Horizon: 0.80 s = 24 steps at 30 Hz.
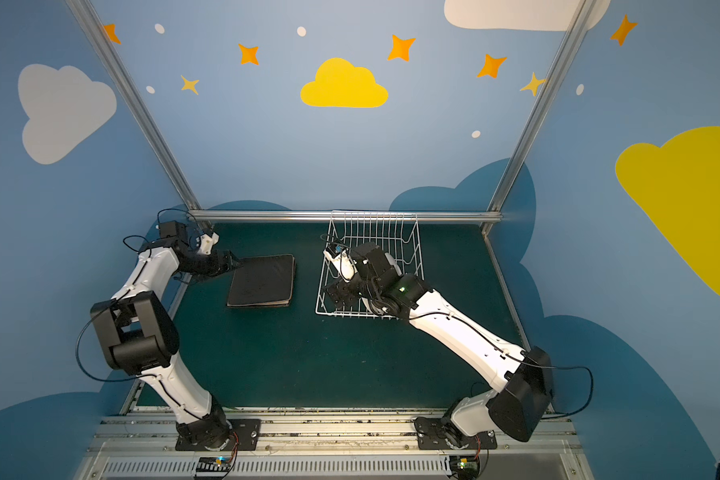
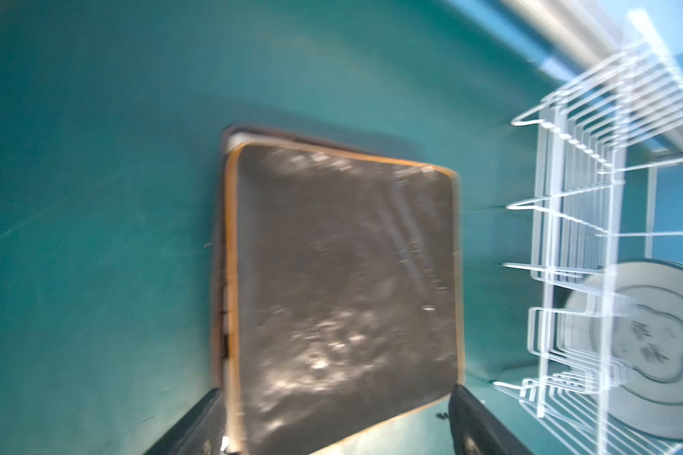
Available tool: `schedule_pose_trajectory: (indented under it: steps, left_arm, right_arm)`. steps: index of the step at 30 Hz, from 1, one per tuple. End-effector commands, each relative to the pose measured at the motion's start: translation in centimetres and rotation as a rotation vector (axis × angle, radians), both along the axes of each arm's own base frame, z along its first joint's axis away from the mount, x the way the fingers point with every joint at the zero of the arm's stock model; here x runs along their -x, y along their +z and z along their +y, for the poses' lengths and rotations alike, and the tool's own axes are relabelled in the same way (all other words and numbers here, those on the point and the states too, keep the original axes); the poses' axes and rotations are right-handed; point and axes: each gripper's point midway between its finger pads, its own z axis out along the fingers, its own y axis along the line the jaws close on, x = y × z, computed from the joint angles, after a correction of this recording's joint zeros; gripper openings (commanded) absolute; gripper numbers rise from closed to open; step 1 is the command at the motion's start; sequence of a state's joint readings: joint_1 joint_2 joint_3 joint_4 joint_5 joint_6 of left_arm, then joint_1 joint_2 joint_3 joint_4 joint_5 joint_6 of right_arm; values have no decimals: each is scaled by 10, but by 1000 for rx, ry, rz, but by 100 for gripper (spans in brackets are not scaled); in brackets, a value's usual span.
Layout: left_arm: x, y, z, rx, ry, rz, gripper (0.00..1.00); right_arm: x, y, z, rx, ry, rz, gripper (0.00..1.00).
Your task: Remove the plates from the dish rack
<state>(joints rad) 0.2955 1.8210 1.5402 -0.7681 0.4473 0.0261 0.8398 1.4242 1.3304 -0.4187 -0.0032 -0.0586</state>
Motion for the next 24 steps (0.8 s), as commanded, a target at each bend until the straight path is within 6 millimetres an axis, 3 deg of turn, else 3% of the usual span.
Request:
schedule_pose_trajectory:
  steps: [1, 4, 14, 18, 24]
  left_arm:
    - [-1, 33, -31, 8, -47, -87, 91]
    - [4, 58, -58, 62, -86, -142, 94]
    - [35, 135, -118, 151, -128, -340, 99]
    - [46, 153, -140, 162, -134, -400, 100]
    - [56, 159, -176, 214, -130, -399, 99]
  right_arm:
    - [-1, 19, -6, -27, -43, -25, 92]
    - [-1, 23, -15, -37, -81, -37, 92]
    - [3, 36, -54, -93, -204, -138, 92]
    - [4, 40, -75, -119, -275, -177, 92]
    - [7, 39, -114, -147, -406, -195, 92]
